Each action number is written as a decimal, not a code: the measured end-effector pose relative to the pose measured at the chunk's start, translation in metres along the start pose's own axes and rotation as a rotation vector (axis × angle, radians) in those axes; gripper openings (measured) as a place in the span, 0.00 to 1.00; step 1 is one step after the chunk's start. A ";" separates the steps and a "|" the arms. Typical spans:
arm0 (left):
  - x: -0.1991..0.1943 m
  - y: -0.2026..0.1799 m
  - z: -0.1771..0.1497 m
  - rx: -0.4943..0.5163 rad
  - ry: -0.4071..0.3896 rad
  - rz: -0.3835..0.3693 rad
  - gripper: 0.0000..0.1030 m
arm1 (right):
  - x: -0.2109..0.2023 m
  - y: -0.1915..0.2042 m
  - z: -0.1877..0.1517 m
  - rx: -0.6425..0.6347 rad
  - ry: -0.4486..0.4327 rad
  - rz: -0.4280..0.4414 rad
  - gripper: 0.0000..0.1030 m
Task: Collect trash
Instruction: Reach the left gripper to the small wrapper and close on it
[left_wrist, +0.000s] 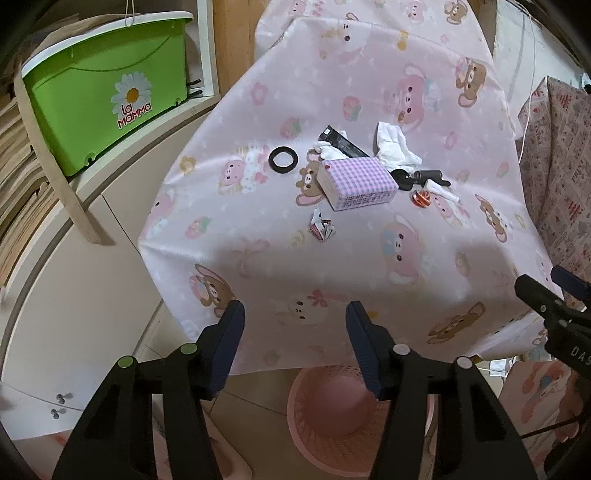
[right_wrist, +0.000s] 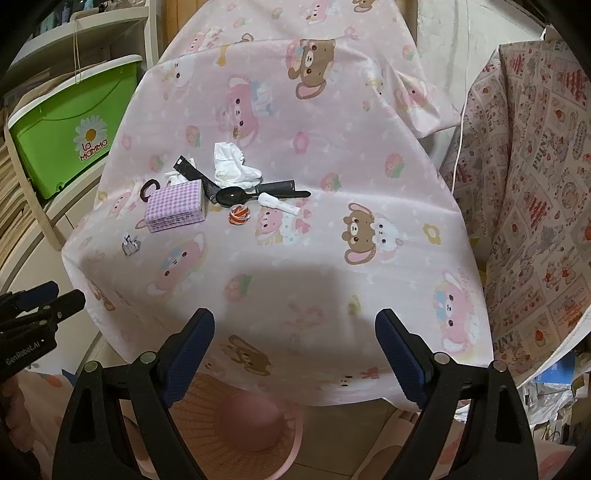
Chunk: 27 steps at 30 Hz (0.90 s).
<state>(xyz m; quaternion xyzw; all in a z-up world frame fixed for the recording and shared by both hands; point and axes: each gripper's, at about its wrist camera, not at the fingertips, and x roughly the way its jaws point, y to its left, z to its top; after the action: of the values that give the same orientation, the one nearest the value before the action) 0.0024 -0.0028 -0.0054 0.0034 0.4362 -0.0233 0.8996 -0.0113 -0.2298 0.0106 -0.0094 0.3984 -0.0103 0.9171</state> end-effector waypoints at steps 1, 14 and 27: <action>0.000 0.000 0.000 -0.004 0.000 -0.002 0.55 | 0.000 -0.001 0.000 0.002 0.000 0.002 0.88; -0.012 0.012 0.051 -0.004 0.026 -0.056 0.37 | -0.018 -0.012 0.052 -0.027 0.016 0.108 0.81; 0.052 0.011 0.064 -0.070 0.170 -0.095 0.53 | 0.068 0.018 0.085 -0.096 0.137 0.249 0.35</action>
<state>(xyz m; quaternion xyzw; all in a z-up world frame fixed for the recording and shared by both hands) 0.0859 0.0044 -0.0067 -0.0467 0.5111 -0.0504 0.8568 0.0977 -0.2130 0.0187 -0.0032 0.4580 0.1220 0.8805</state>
